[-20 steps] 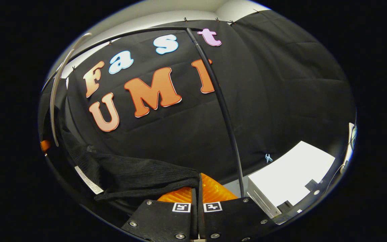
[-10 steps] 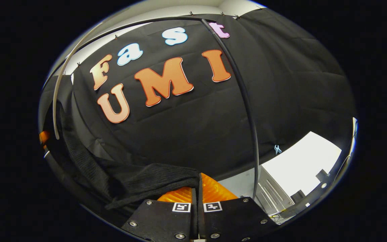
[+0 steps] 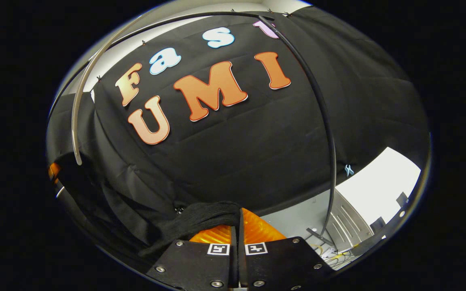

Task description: Grasp the clothes on the hanger with both hands and then place them into the laundry hamper below.

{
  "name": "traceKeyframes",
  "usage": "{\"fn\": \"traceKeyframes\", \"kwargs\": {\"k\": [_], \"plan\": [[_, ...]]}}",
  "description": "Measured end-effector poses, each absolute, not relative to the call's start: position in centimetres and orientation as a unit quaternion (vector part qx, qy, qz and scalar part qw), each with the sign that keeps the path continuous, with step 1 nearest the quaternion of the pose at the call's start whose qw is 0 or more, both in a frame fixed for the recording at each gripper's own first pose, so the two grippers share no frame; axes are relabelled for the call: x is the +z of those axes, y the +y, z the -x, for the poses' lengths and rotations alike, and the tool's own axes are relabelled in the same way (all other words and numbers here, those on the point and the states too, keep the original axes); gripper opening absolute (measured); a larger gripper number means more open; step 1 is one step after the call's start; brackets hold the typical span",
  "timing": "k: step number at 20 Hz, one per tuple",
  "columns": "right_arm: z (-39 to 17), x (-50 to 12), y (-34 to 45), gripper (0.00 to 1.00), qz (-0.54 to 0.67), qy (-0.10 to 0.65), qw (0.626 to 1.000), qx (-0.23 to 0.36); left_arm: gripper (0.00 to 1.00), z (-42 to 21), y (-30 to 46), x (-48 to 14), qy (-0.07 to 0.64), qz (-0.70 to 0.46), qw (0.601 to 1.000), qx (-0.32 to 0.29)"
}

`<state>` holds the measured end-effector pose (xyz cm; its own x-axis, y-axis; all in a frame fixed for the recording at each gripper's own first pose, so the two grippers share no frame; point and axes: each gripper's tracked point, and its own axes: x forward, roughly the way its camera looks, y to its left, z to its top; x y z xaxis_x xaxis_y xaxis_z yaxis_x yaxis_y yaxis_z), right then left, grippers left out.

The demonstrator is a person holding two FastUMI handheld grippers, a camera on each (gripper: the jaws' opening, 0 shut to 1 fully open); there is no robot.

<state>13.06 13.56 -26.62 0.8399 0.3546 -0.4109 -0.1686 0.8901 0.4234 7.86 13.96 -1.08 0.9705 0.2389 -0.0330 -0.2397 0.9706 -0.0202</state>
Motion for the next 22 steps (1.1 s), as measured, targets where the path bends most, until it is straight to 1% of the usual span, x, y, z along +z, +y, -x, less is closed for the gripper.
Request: {"fn": "traceKeyframes", "kwargs": {"k": [3,5,6,13,17,18,19,22], "plan": [[-12.5,-27.8,14.4,0.0,-0.185,0.259,0.937,0.141,0.1,-8.1,13.6,-4.7,0.055,0.015,0.993,0.106],[-12.1,-28.7,14.4,0.0,-0.186,0.269,0.935,0.137,0.04,-8.2,13.4,-7.2,0.085,0.022,0.992,0.094],[-11.9,-29.1,14.3,0.0,-0.186,0.273,0.934,0.134,0.07,-8.1,13.2,-8.6,0.1,0.026,0.991,0.089],[-10.8,-32.2,12.2,0.0,-0.178,0.299,0.932,0.101,0.07,-7.7,11.6,-17.5,0.199,0.044,0.977,0.069],[-10.2,-34.8,11.8,0.0,-0.164,0.322,0.927,0.095,0.07,-6.9,9.3,-24.0,0.268,0.072,0.96,0.045],[-9.9,-35.5,11.9,0.0,-0.159,0.329,0.926,0.095,0.05,-6.8,8.6,-25.3,0.283,0.077,0.955,0.038],[-9.9,-36.1,12.0,0.0,-0.156,0.336,0.924,0.096,0.07,-6.6,7.9,-26.8,0.297,0.078,0.951,0.031],[-9.6,-37.9,12.8,0.0,-0.147,0.352,0.919,0.099,0.07,-6.0,5.6,-30.7,0.342,0.081,0.936,0.007]]}}
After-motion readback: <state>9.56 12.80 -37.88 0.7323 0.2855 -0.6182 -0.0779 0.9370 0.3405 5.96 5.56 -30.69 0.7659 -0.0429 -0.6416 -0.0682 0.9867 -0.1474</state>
